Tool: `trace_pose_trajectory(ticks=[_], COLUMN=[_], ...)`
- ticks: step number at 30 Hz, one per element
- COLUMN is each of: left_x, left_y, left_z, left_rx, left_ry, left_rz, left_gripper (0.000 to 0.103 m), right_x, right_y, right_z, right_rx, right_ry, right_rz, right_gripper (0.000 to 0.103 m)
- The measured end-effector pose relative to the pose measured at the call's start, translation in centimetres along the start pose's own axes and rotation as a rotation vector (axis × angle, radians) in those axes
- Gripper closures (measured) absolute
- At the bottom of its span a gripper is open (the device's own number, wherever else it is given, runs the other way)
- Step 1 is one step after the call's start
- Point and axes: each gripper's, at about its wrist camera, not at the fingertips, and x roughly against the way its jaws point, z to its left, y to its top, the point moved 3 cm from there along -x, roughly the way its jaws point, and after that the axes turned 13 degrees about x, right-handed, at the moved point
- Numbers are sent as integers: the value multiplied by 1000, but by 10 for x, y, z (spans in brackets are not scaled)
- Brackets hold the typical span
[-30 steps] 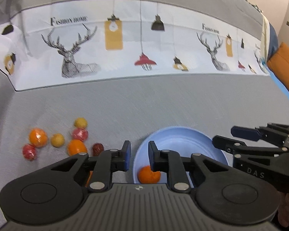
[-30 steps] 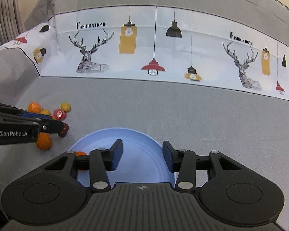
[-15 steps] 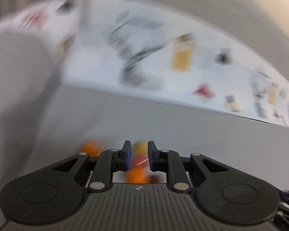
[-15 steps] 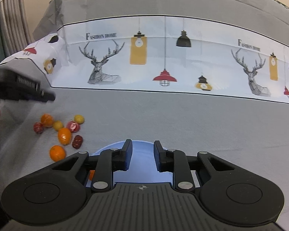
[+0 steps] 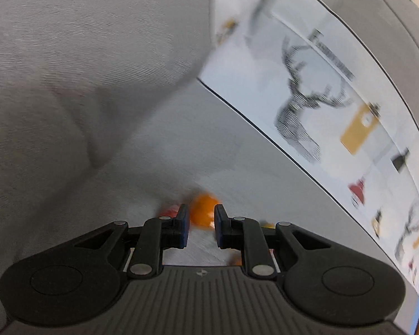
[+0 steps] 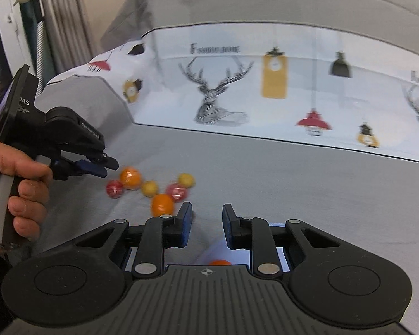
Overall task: Organize fruits
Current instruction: 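Grasp a second dark red date with the right tool while the left tool reaches the fruit pile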
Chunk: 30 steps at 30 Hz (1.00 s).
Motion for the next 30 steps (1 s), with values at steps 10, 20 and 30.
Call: trace_pose_trajectory(ticks=[10, 20, 30], left_x=[-14, -29, -29], left_y=[4, 1, 1], left_z=[4, -3, 4], left_rx=[18, -47, 12], left_ry=[94, 154, 119], left_rz=[5, 14, 46], left_gripper=[64, 64, 78], right_x=[-77, -132, -136], right_y=[13, 6, 2], right_z=[19, 23, 29], right_rx=[-31, -55, -18], right_ry=[46, 24, 15], right_rz=[110, 220, 233], right_gripper=[74, 74, 81])
